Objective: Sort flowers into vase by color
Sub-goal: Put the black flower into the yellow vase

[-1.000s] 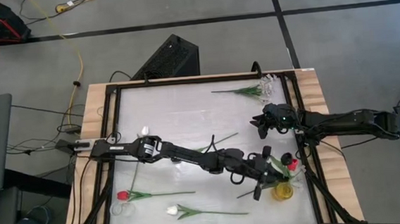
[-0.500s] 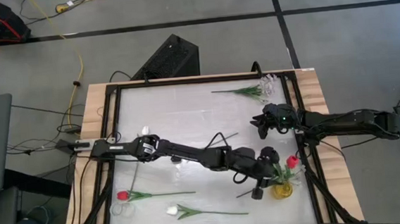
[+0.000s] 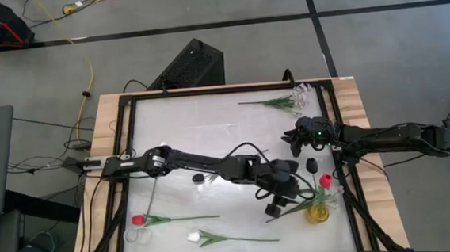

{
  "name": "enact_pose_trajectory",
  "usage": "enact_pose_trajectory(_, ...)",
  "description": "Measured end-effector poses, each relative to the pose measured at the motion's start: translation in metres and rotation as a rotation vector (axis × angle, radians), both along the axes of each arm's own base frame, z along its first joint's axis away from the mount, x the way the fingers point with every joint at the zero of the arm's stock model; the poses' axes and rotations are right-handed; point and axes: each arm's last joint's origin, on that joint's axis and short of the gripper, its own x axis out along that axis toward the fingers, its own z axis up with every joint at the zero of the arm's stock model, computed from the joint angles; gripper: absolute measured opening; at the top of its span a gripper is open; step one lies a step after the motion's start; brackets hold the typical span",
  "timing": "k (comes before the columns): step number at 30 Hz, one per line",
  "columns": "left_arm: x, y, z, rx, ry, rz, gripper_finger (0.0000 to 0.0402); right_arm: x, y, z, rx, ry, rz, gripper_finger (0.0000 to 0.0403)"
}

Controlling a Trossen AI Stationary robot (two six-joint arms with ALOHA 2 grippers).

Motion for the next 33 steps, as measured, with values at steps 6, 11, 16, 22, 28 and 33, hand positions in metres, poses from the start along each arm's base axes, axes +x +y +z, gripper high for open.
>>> enact_pose_trajectory(6,-0.024,0.000,0.024,0.150,0.098,0.065,0.0146,0.000,0.000,0.000,0.001,0.000,0.002,0.0159)
enact_pose_trajectory(11,-0.054,-0.003,0.053,0.236,0.194,0.112,0.0146,0.000,0.000,0.000,0.002,0.000,0.001,0.0159)
enact_pose_trajectory(16,-0.089,0.006,0.076,0.227,0.366,0.137,0.0146,0.000,0.000,0.000,0.003,-0.001,0.001,0.0159)
enact_pose_trajectory(22,-0.126,0.016,0.083,0.245,0.616,0.183,0.0136,0.000,0.000,0.000,0.006,-0.002,-0.002,0.0159)
enact_pose_trajectory(28,-0.155,0.025,0.069,0.207,0.677,0.254,0.0118,0.000,0.001,0.000,0.030,-0.015,0.004,0.0159)
enact_pose_trajectory(33,-0.196,0.035,0.045,0.122,0.570,0.318,0.0107,0.002,0.004,0.001,0.057,-0.028,0.046,0.0159)
